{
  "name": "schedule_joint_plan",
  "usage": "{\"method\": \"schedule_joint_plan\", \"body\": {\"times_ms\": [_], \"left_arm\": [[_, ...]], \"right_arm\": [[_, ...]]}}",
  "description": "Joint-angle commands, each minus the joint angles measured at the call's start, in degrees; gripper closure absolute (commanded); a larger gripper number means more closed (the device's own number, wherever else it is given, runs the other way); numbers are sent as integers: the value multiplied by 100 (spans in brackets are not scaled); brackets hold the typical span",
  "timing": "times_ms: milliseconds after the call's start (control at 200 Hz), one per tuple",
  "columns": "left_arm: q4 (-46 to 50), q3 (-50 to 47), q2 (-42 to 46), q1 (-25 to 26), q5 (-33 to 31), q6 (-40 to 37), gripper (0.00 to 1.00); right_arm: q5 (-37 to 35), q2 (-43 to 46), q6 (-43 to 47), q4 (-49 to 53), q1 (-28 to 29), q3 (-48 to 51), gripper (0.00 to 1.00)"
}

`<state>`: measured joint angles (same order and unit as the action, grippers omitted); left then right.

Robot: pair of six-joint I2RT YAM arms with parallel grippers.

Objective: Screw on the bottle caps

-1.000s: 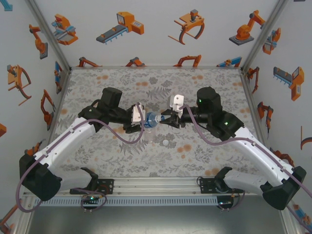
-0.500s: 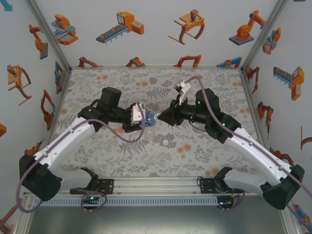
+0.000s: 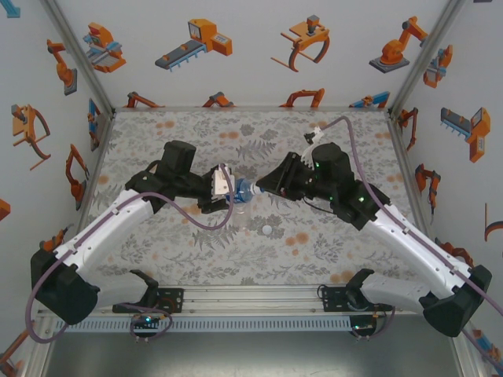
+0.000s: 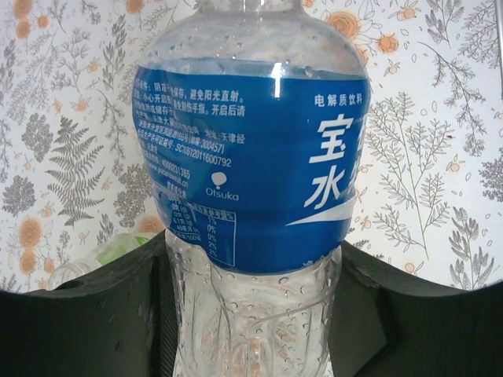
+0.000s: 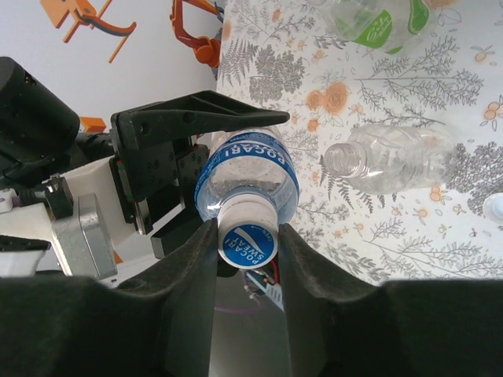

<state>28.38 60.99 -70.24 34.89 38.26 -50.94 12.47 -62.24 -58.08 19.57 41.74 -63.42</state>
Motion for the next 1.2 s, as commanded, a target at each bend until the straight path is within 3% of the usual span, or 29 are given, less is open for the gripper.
{"method": "schedule_joint_plan", "body": {"times_ms": [0, 60, 210, 731, 1197], "left_arm": [[-75, -15, 255, 39, 393, 26, 100], [-70, -19, 266, 42, 400, 14, 100], [-46, -5, 271, 42, 398, 3, 100], [131, 15, 311, 44, 360, -124, 100], [137, 21, 318, 44, 383, -130, 100]], "right_arm": [[-289, 89, 1034, 124, -34, -388, 55], [-192, 145, 1882, 24, -38, -539, 49], [220, 160, 3762, -5, -33, -807, 48], [2765, 146, 8812, 173, -25, -654, 53], [2880, 35, 9149, -144, -16, -239, 55]]}}
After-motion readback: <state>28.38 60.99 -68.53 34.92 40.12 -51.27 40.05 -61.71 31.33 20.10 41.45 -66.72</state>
